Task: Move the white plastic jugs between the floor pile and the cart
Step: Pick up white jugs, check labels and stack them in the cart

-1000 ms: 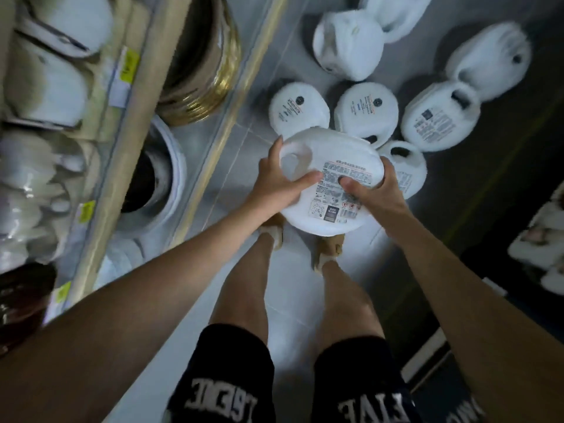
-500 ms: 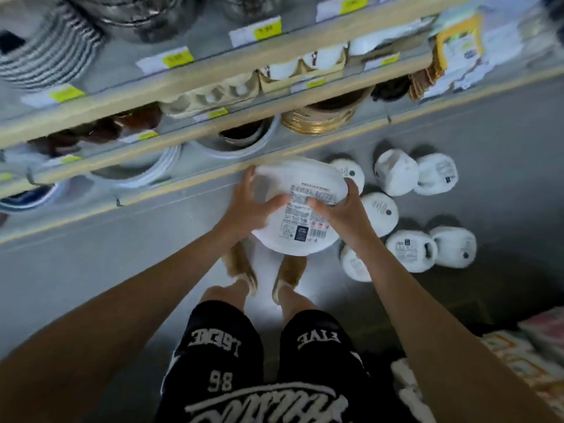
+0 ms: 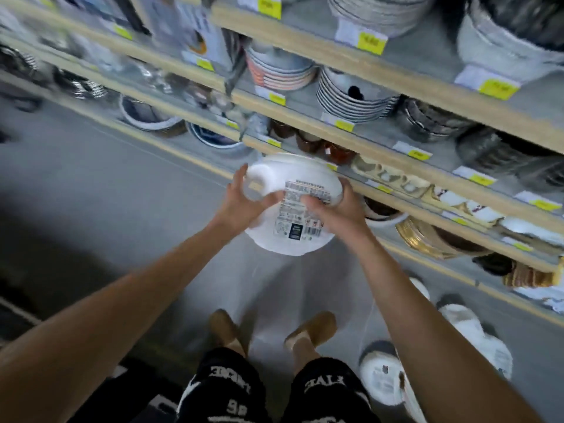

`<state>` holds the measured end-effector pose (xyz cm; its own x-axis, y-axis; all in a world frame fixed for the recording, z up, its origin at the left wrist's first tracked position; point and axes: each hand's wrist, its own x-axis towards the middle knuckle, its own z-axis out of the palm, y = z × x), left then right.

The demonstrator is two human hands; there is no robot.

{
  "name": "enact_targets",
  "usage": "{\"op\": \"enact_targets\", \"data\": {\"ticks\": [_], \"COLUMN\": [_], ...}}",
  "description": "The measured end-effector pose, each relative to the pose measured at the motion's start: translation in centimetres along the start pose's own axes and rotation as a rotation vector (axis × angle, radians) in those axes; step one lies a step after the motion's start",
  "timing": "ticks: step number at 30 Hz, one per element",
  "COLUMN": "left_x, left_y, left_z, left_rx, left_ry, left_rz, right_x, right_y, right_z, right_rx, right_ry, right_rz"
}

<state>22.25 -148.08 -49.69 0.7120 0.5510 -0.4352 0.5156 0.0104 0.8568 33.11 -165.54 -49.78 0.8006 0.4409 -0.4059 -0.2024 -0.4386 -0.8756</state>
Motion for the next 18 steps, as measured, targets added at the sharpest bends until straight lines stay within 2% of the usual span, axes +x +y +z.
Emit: {"op": "enact_targets", "data": {"ticks": [6, 12, 18], "left_x": [-2.2, -4.5, -4.5], "left_y": [2.3, 5.8, 6.0], "left_z": [-15.0, -28.7, -38.3], "left_rx": [-0.105, -0.165, -0.223], "left_ry": [0.216, 0.324, 0.441], "left_rz": [0.148, 0.307, 0.352], "right_x": [-1.1, -2.3, -1.8], "right_y": [-11.7, -23.0, -30.6], "right_z": [11.0, 20.7, 28.1], "right_rx": [-0.050, -0.049, -0.119], "right_ry": [-0.133, -0.235, -0.401], "right_rz": [-0.200, -0.400, -0.470]}}
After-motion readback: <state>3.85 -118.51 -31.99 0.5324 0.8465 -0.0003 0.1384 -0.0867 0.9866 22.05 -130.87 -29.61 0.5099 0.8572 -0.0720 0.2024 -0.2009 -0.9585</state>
